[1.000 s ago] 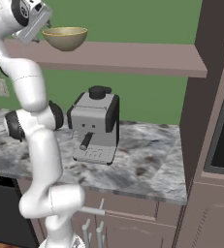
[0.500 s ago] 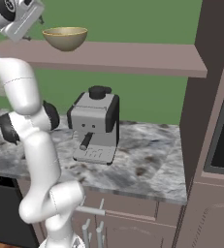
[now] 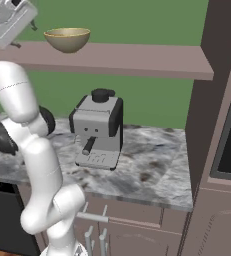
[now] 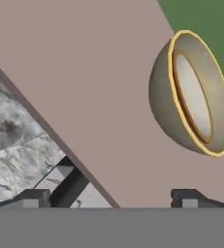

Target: Pick up the bowls on the counter and stack them on top of one another in the open cabinet. Place the smaller bowl on top of the larger bowl.

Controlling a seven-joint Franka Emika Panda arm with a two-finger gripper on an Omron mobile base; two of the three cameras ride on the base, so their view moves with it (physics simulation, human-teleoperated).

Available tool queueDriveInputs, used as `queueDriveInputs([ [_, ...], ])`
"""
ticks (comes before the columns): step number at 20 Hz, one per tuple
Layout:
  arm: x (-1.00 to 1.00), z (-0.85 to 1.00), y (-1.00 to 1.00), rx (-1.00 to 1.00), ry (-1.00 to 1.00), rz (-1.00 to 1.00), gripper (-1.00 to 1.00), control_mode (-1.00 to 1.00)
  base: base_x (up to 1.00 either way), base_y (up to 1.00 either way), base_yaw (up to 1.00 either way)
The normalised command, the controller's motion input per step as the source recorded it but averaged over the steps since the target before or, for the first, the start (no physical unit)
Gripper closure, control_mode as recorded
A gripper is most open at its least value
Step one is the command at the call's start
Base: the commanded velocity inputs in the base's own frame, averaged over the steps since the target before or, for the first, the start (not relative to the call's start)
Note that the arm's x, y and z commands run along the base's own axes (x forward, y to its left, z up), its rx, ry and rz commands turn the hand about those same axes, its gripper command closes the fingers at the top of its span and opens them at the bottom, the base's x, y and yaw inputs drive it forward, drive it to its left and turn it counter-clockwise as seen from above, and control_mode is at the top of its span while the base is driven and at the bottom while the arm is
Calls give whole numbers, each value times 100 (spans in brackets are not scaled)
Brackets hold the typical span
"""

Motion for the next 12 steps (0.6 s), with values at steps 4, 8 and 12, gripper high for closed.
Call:
queueDriveInputs([
  [4, -78, -54, -3, -2, -1, -1, -100, -100, 0, 0, 0],
  [8, -76, -34, -8, -1, -7, -2, -100, -100, 0, 0, 0],
  [12, -85, -22, -7, -3, -22, -3, -100, -100, 0, 0, 0],
])
